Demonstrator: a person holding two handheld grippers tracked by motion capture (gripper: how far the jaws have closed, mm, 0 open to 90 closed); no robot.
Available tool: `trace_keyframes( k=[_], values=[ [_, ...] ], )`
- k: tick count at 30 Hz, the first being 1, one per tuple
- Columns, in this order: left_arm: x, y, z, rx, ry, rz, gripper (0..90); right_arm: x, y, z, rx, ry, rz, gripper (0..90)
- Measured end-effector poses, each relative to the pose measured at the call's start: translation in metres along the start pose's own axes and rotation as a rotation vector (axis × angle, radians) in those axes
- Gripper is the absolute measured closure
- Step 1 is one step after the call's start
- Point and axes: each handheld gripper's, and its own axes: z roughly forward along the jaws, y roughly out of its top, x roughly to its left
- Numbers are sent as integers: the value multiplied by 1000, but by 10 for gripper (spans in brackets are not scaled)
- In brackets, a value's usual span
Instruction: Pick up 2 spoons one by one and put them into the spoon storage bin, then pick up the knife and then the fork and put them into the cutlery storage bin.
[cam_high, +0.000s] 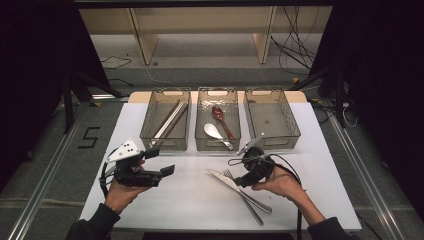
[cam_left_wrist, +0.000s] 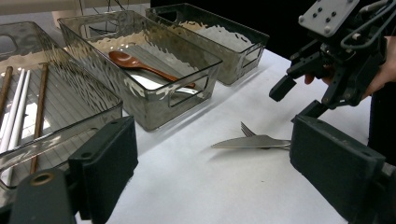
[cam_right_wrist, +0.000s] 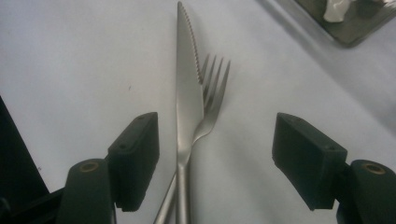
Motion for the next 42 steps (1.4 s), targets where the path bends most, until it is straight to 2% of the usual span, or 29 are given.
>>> trace_keyframes(
  k=[19,22,30,39,42],
  values=[
    [0,1,2,2,-2,-6,145,7,-11,10,63,8,-17,403],
    [0,1,2,5,-2,-3,145,9,-12,13,84,1,-29,434],
    [0,1,1,5,-2,-5,145,13,-14,20,118,26,-56,517],
    [0,1,1,1,-1,-6,145,19,-15,35,186,9,-73,600],
    [0,0,1,5,0,-2,145,19,-15,38,190,8,-77,622]
  ],
)
